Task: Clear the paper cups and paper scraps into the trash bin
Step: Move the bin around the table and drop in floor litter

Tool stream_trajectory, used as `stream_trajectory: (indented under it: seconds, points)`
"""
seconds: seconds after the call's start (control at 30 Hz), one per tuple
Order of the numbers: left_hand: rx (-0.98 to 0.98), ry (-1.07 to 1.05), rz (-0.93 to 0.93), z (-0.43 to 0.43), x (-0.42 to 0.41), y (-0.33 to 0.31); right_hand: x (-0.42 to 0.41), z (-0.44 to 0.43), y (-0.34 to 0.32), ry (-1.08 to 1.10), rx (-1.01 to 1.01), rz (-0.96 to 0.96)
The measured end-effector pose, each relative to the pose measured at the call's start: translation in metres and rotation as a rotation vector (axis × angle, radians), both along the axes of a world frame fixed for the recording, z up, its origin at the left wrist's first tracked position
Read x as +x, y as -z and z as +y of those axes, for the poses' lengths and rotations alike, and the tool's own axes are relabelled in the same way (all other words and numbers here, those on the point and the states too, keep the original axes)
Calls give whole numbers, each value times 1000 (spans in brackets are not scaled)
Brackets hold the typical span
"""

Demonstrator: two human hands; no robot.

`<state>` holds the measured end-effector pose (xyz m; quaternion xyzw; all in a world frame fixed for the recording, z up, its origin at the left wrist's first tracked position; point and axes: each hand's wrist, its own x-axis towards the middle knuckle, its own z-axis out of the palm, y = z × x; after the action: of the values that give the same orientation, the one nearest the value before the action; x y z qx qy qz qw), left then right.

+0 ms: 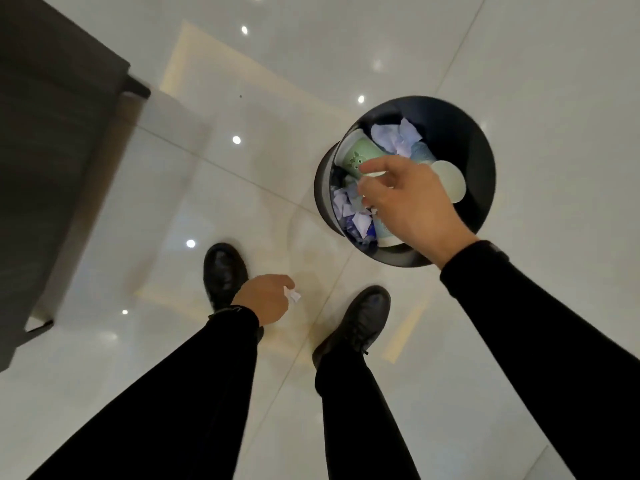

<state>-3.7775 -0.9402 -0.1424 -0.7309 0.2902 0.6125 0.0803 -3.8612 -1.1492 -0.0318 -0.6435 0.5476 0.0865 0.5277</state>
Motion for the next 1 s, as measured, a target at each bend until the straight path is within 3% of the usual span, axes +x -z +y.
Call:
stream_trajectory:
  seconds: [0.13,0.3,0.53,0.67,0.8,0.9,1.0]
  points:
    - [71,225,86,19,-27,62,-8,-8,32,-119,-75,65]
    - [95,247,111,31,-55,107,-15,-5,58,-105,-101,81]
    - [2,238,-110,39,-60,115,-28,-14,57,-13,-98,44]
    - [-223,-97,-225,18,-39,61,-36,-22,34,87,-112,27]
    - [-777,-638,-351,-44,-7,-41,-46,-24,-4,250,-105,12]
    - [-1035,-667,-303,-94,5,-112,-54,-21,-26,377,-37,37]
    - [-963,-403,-210,-133,1,-143,-60,-16,-40,610,181,31]
